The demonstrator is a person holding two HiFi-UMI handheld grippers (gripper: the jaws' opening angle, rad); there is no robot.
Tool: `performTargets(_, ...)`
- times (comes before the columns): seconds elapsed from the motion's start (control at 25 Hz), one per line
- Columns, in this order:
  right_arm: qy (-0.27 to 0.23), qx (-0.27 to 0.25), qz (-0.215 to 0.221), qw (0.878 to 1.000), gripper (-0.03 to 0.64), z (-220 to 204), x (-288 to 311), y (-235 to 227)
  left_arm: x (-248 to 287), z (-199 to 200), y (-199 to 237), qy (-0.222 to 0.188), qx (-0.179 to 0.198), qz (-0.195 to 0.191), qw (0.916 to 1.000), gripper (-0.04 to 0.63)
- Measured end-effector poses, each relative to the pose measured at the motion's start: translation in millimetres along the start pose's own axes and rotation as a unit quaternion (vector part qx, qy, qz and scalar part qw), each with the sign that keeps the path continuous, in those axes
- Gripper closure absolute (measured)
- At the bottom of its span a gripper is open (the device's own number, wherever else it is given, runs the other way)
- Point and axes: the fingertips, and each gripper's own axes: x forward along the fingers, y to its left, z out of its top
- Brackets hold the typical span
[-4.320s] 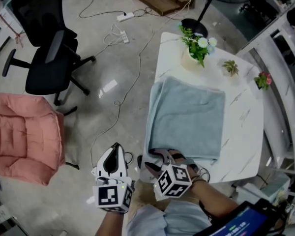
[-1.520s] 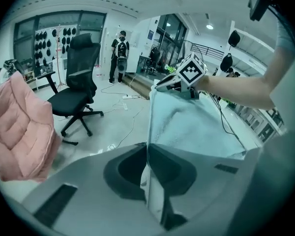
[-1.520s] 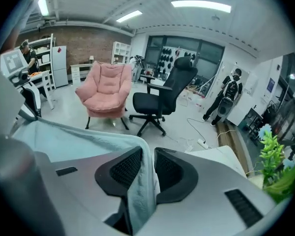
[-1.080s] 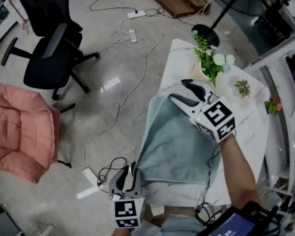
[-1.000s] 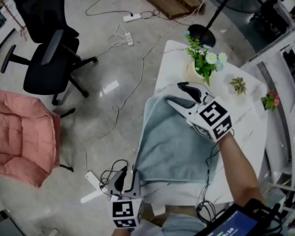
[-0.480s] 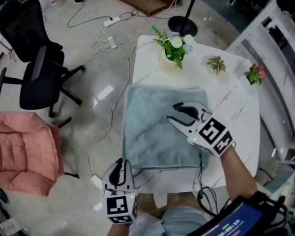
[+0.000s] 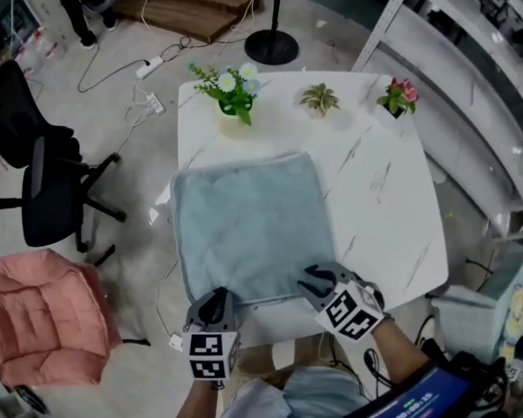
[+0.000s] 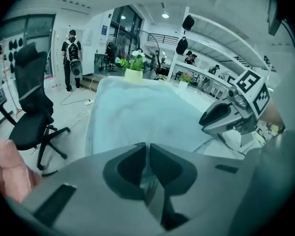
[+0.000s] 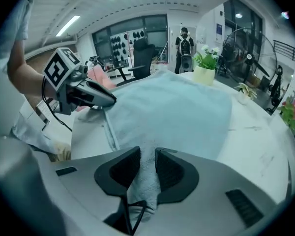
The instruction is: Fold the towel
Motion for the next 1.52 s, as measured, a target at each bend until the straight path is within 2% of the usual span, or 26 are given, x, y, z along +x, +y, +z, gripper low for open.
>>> performTargets(0.28,-0.010,0.025,-0.004,1.000,0.512,-22.0,-14.9,9.8,-0.3,-5.8,-9.3,0.024,0.014,-0.011,0.9995,0.565)
performTargets(0.36,-0.036,0.062,-0.008,0.997,0.511,-16.2,-27.4,4.3,-5.0,-3.5,-9.1,0.022,0.018,-0.008,0.9996,0.565)
performTargets(0.48,-0.088,0.125,-0.032,0.988,0.501,2.5,-68.7,-25.0,-19.3,13.8,-10.2,-0.001,0.015,-0.004,0.9999,0.565)
performTargets(0.72,-0.155,0.177,-0.122,0.964,0.445,26.4,-164.6,-103.3,-38.9,80.9,-36.3,-0.074,0.014,-0.025,0.9969,0.565)
performTargets(0.8,-0.167,0.205,-0.128,0.956,0.434,25.0,-171.4,-119.4,-38.5,99.3,-42.4,-0.094,0.010,-0.028,0.9952,0.565)
performTargets(0.88,-0.173,0.240,-0.110,0.949,0.428,18.6,-155.1,-128.2,-33.7,112.1,-44.5,-0.102,0.012,-0.023,0.9944,0.565)
performTargets(1.0,-0.167,0.294,-0.070,0.938,0.426,2.3,-105.0,-131.3,-15.6,114.4,-40.2,-0.085,0.010,-0.010,0.9963,0.565)
performTargets(1.16,-0.133,0.316,-0.034,0.939,0.419,-19.8,-46.9,-128.8,21.3,98.3,-38.9,-0.045,-0.018,-0.013,0.9987,0.565)
performTargets(1.32,-0.123,0.336,-0.025,0.933,0.414,-19.1,-21.3,-127.1,51.1,73.7,-37.2,0.024,-0.010,-0.018,0.9995,0.565)
performTargets(1.44,-0.112,0.345,-0.042,0.931,0.416,-14.6,-13.8,-130.1,62.8,59.7,-33.2,0.060,-0.026,-0.030,0.9974,0.568)
performTargets(1.48,-0.101,0.345,-0.049,0.932,0.440,-15.2,-11.3,-130.9,64.5,59.1,-32.7,0.063,-0.034,-0.037,0.9967,0.572)
performTargets(1.52,-0.090,0.342,-0.053,0.934,0.518,-15.6,-8.6,-130.5,65.5,59.1,-32.7,0.064,-0.043,-0.045,0.9960,0.574)
